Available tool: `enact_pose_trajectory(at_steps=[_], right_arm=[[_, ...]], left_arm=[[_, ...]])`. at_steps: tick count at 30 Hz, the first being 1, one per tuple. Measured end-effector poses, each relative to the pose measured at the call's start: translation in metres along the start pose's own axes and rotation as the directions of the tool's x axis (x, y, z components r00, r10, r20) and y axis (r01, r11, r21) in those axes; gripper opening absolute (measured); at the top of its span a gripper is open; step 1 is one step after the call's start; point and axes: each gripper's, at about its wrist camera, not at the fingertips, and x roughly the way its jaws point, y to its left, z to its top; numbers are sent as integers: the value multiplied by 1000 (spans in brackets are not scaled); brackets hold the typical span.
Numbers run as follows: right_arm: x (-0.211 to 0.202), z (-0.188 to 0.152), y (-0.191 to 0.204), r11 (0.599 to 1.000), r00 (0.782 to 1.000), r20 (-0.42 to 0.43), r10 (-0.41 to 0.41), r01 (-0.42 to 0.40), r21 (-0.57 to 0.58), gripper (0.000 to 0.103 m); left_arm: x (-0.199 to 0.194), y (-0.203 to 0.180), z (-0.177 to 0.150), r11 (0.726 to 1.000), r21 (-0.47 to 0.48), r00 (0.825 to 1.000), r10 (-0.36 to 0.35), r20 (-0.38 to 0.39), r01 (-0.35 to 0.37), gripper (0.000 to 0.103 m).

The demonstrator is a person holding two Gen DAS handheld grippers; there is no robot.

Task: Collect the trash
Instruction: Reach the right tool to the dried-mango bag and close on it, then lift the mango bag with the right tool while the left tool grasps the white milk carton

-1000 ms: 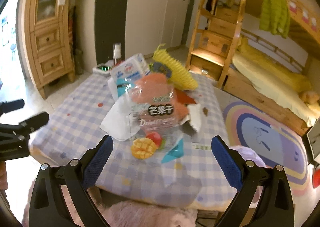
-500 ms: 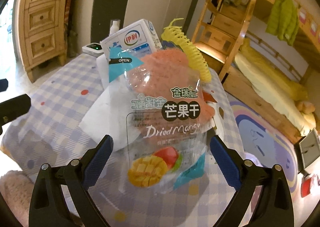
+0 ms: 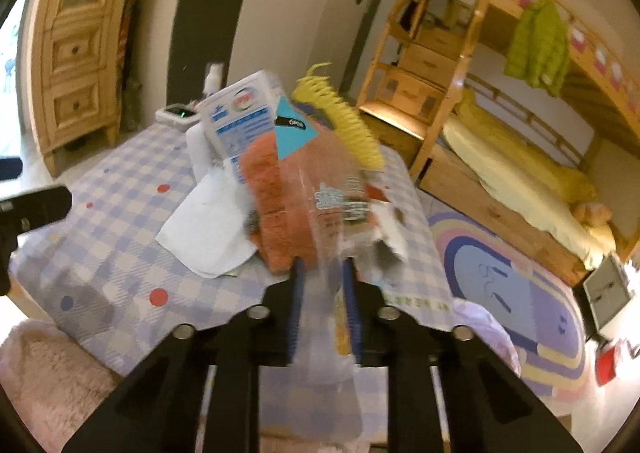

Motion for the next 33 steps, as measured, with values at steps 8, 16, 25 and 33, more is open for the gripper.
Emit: enact_pose_trajectory(at_steps=[8,16,25,33], right_arm=[[-42,-2,-61,981,998,60,36,-47,189,11],[-47,-10,-99,968,995,43,89,-96,232,11],[-40,-10,-108,973,995,43,86,-93,213,11],[-32,-10,-107,979,996,46,82,-89,184,11]], left_arm=[[-3,-40,-1,994,73,996,-84,-3,84,96],[18,-87,11,974,144,985,-172,-23,174,77],[26,-77,63,987,53,987,-154,46,151,95],[61,-73,107,991,-31,991,-133,23,134,96]])
